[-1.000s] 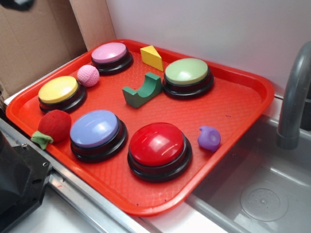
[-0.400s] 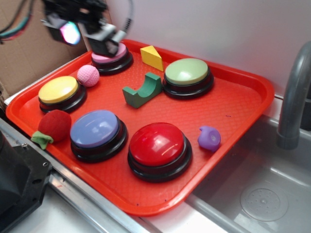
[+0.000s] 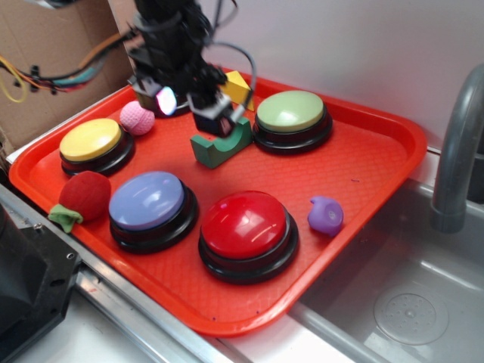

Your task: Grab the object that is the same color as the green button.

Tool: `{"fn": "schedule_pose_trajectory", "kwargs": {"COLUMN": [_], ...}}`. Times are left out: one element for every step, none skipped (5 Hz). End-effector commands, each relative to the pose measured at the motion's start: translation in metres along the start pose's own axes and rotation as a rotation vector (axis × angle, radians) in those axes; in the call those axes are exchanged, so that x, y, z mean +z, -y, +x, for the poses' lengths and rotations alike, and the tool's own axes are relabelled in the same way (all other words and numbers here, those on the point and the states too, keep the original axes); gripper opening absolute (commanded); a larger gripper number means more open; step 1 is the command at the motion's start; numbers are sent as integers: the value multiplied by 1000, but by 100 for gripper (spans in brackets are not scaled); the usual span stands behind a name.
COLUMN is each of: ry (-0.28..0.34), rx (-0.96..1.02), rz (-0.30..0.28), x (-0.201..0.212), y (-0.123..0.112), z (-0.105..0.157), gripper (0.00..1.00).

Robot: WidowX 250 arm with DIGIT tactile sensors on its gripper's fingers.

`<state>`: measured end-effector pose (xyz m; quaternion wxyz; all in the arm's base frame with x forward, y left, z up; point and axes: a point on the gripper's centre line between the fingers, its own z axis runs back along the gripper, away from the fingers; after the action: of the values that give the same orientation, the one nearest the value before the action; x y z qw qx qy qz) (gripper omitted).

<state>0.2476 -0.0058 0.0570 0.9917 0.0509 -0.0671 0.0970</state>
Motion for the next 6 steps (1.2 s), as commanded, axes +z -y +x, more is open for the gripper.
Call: {"fn": "schedule_pose_trajectory", "kwargs": {"ry": [38, 47, 33, 8, -2, -26], "rx": [-58, -46, -46, -33, -35, -10], "rz": [-16, -25, -32, -54, -32, 15], "x": [-25, -29, -30, -28, -12, 26], "y": [4, 4, 4, 3, -2, -9], "z": [12, 10, 8, 9, 13, 20], "gripper": [100, 95, 0, 0, 0, 0]}}
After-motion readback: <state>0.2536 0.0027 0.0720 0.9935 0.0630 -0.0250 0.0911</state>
